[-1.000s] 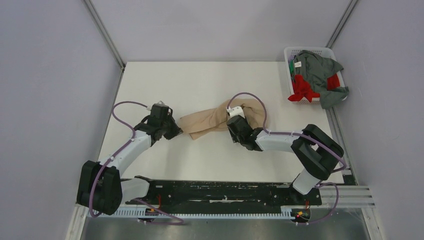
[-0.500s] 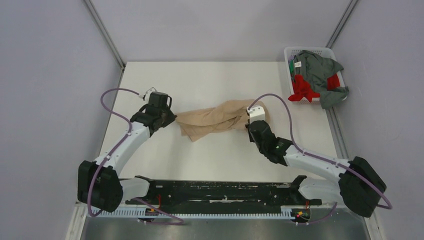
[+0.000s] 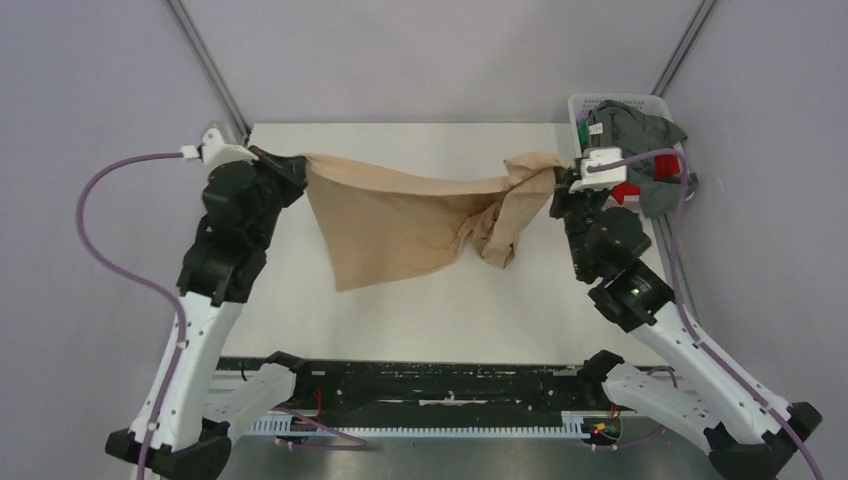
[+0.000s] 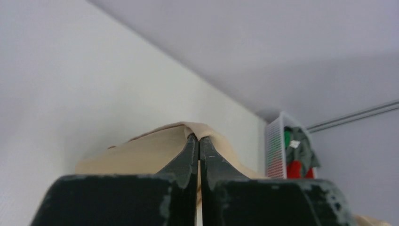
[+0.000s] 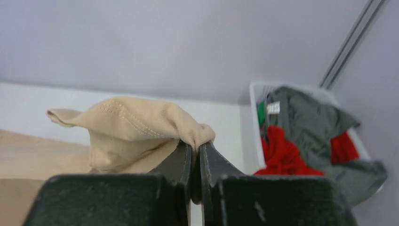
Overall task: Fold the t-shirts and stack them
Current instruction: Flatten out the tshirt
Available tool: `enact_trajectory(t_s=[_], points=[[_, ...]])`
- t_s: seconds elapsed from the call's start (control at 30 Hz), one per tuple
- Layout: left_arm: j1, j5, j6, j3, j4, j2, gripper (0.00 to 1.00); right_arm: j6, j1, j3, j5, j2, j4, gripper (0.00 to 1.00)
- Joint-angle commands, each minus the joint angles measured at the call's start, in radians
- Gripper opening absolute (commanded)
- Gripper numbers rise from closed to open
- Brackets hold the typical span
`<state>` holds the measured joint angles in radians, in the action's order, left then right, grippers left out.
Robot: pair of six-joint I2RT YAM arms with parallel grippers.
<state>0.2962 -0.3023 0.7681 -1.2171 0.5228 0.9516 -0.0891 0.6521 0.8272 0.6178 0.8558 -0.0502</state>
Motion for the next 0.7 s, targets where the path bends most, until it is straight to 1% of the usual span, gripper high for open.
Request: enact_trajectory(t_s=[0.0,0.07,0.2,0.23,0.33,0.4,0.5,0.6,0.67], points=[[-0.002,-0.077,-0.108,-0.191,-0.049,-0.099,0.02,-0.188,-0.001,0.244,-0.088,-0.095,-0.057,0.00],[-0.002,-0.062,-0.141,-0.271,-0.045,-0.123,0.02,-0.213,0.000,0.380,-0.195,-0.092,-0.014,0.00],[-0.002,-0.002,-0.201,-0.435,-0.028,-0.163,0.02,-0.259,0.000,0.734,-0.518,-0.008,0.183,0.00],[-0.002,0.012,-0.212,-0.464,-0.029,-0.173,0.02,-0.264,0.000,0.830,-0.572,0.014,0.232,0.00],[-0.002,0.035,-0.241,-0.548,-0.030,-0.205,0.02,-0.263,0.000,1.025,-0.703,0.056,0.287,0.00],[-0.002,0.046,-0.252,-0.582,-0.030,-0.222,0.02,-0.249,0.001,1.056,-0.729,0.053,0.259,0.00],[-0.002,0.052,-0.265,-0.604,-0.035,-0.239,0.02,-0.259,0.000,1.055,-0.730,0.032,0.230,0.00],[-0.003,0.030,-0.268,-0.601,-0.035,-0.237,0.02,-0.281,0.000,1.037,-0.690,0.019,0.209,0.00],[-0.003,0.019,-0.267,-0.583,-0.035,-0.224,0.02,-0.295,0.000,0.983,-0.639,0.011,0.185,0.00]])
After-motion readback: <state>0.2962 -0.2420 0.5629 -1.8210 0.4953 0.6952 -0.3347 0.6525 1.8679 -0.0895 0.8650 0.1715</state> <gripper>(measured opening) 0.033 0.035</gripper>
